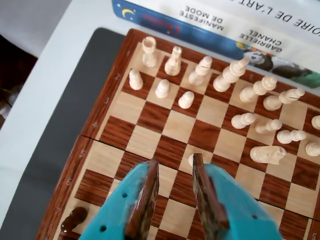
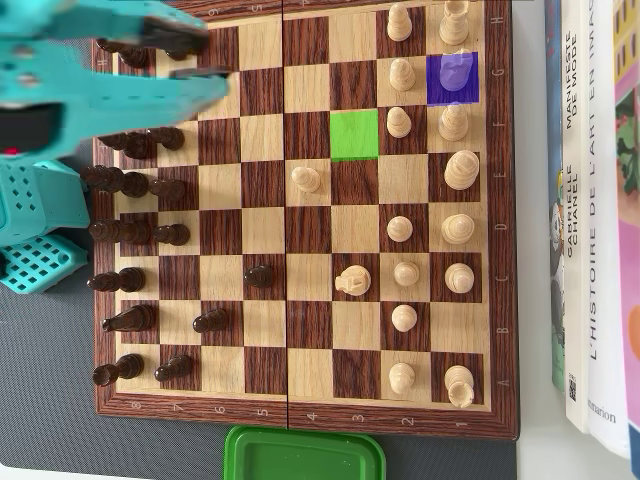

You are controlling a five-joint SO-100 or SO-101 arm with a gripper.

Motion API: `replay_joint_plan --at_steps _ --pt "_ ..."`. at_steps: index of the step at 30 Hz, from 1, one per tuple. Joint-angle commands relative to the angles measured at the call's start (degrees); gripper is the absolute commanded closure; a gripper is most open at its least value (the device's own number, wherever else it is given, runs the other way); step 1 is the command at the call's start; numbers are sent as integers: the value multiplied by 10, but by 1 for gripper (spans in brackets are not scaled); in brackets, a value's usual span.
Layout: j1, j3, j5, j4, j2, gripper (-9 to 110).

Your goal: Play chess

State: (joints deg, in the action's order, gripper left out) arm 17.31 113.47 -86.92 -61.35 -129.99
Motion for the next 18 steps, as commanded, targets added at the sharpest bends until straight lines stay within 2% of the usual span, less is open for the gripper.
replay_joint_plan --at_steps 1,11,18 --pt "-2 -47 -2 0 54 90" --pt "-23 -208 -2 -1 268 90" --pt "-33 -288 -5 -2 348 90"
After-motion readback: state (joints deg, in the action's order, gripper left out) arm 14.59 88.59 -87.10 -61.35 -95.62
